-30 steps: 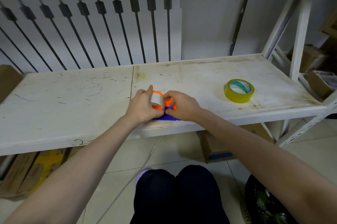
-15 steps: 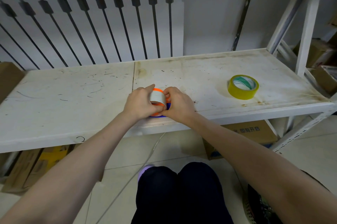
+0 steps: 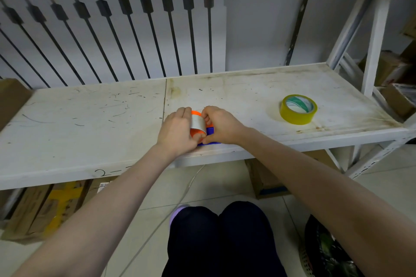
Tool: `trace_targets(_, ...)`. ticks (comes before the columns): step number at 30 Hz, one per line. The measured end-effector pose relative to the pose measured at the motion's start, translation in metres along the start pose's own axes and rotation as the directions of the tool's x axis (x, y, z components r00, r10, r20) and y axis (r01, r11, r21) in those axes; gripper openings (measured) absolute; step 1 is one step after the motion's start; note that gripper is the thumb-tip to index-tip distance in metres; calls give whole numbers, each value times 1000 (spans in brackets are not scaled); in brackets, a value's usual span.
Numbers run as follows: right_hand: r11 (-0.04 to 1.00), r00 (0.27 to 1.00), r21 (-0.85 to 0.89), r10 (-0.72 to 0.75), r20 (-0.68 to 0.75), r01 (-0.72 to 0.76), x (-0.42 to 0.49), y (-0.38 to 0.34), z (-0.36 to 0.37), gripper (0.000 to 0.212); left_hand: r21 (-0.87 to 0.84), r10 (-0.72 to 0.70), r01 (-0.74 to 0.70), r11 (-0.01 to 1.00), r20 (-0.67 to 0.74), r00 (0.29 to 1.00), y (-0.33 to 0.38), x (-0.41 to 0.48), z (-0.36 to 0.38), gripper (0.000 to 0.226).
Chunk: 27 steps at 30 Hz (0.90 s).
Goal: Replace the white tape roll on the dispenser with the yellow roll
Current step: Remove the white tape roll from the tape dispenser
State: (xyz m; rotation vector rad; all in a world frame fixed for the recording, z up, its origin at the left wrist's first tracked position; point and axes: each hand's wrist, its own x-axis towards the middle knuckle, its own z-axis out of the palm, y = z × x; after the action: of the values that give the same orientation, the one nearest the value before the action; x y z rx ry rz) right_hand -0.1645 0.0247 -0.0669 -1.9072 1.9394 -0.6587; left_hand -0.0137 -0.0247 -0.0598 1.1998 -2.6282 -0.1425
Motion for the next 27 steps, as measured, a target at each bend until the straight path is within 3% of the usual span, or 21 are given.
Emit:
trace_targets(7,996,999,-84,-44,-32,42,2,-8,2,65,105,-20,22,994,-18,1000,-10,-2,0,66)
trace_targets(11,994,995,-59,-90,-44,87,2,-8,3,55,-73,-102,101,992,-9,995,-15,-4,-1,65)
trace_targets(16,997,992,59,-60,113,54,-3,-3,-15,51,-217,-18,42,975,110,994,-17,-1,-6,92)
trace_targets(22,991,999,134,-21,24,18,-11,4,-10,42,-219,77,-19,976,260,963,-16,5,-16,96)
trace_targets(27,997,998,53,-50,-50,52,-16,-2,-8,44,-166,68,-34,986,205,976,-13,4,-14,96)
